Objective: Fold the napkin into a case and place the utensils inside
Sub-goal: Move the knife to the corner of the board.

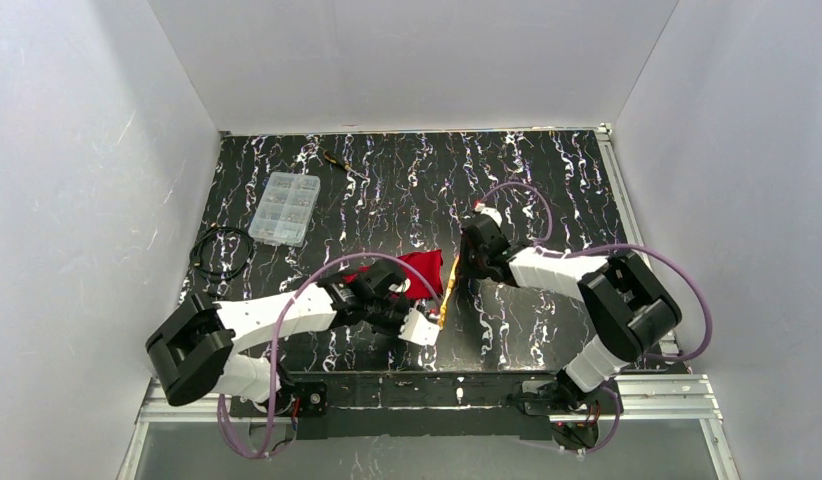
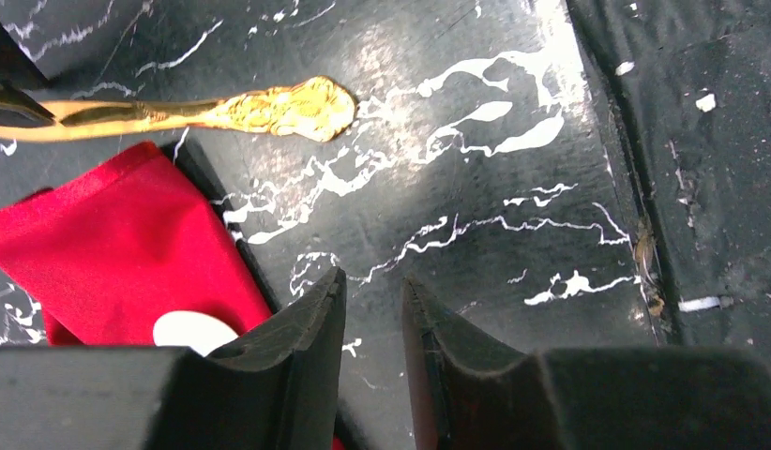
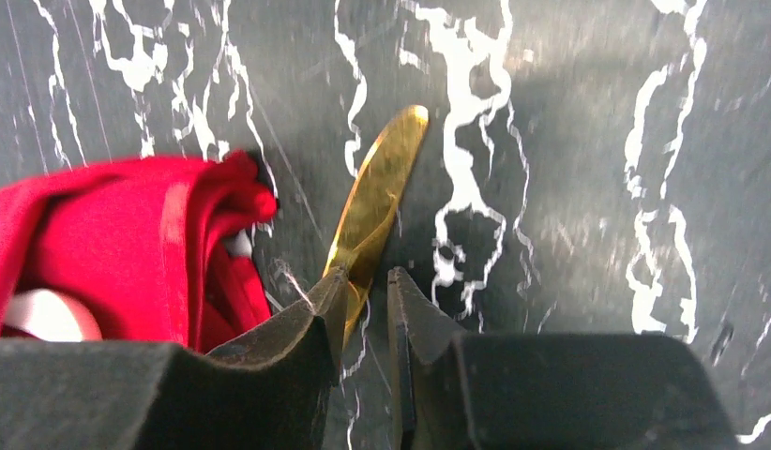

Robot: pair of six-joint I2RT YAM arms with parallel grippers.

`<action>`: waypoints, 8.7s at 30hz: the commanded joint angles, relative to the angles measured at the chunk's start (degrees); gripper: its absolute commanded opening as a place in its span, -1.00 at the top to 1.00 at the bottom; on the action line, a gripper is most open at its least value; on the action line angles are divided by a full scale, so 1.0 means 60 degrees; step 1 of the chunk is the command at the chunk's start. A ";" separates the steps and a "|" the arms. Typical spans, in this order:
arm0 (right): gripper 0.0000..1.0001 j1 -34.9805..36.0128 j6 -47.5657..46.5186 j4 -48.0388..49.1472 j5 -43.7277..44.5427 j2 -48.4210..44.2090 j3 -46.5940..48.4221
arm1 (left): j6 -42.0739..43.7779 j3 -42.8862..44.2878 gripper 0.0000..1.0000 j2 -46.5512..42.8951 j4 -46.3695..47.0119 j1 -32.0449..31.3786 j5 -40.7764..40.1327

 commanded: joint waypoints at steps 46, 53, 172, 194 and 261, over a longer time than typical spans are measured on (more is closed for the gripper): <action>0.69 0.0445 -0.0679 -0.1253 -0.0833 -0.0507 -0.0573 | 0.1912 -0.1840 0.42 -0.0577 0.3284 -0.0608 0.0655; 0.70 0.0474 -0.1201 -0.1685 -0.1450 -0.1478 -0.1263 | 0.1902 -0.1692 0.42 -0.0430 0.3414 -0.0603 0.0605; 0.97 0.2184 0.1560 -0.3958 -0.0106 -0.3916 -0.2784 | 0.3994 0.0054 -0.09 0.2672 0.4661 -0.2831 0.1647; 0.13 0.2226 -0.0358 -0.4420 0.1009 -0.2112 0.0054 | 0.1312 0.0067 -0.06 0.3025 0.5289 -0.3503 0.0602; 0.97 0.2196 0.0163 -0.5215 -0.0402 -0.2905 0.0295 | 0.0613 0.0226 0.53 0.3166 0.3293 -0.3372 0.0235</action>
